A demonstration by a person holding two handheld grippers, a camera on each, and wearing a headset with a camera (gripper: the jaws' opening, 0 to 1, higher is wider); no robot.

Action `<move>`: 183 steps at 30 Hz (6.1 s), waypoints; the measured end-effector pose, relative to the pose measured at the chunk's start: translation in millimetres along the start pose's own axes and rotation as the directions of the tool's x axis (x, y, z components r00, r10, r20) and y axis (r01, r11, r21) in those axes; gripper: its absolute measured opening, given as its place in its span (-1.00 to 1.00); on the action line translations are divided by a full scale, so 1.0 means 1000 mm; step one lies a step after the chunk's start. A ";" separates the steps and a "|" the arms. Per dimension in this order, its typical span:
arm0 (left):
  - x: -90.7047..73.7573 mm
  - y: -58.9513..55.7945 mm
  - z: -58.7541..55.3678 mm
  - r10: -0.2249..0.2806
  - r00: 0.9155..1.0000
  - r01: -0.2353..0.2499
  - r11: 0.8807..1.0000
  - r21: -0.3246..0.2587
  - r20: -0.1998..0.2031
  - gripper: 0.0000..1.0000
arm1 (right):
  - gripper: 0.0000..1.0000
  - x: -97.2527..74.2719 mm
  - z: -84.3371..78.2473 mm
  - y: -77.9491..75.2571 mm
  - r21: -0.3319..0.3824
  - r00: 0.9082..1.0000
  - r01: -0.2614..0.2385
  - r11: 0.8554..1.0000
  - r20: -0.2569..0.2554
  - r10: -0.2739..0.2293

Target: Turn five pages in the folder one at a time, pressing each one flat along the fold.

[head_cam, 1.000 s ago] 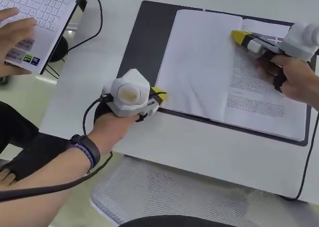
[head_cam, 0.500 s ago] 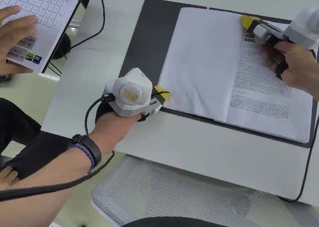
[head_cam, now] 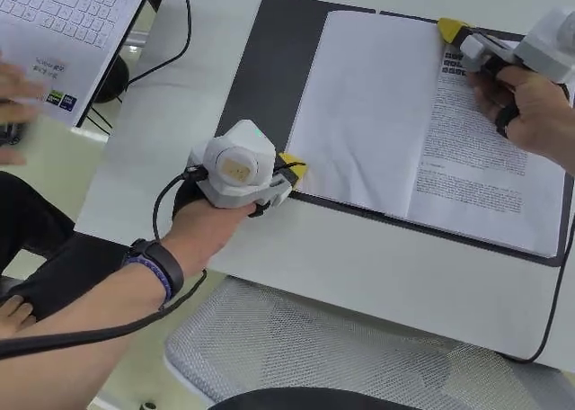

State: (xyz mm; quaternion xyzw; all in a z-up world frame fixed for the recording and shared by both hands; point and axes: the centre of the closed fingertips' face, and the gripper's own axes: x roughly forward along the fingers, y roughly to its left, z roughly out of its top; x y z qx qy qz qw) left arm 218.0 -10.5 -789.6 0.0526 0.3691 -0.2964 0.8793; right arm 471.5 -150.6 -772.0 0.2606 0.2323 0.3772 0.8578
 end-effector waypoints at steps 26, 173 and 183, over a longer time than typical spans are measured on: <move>-0.002 -0.001 0.003 -0.008 1.000 0.009 1.000 -0.020 0.005 -1.00 | -1.00 -0.042 -0.048 0.055 -0.034 0.981 -0.157 0.987 -0.118 0.152; -0.122 -0.025 0.051 0.025 0.989 -0.018 0.999 -0.048 0.147 0.37 | 0.74 -0.325 -0.060 0.140 -0.358 0.967 0.165 0.919 -0.126 -0.222; -0.127 -0.032 0.055 0.024 0.986 -0.012 0.997 -0.076 0.164 0.47 | 0.84 -0.326 -0.065 0.136 -0.373 0.962 0.152 0.915 -0.155 -0.223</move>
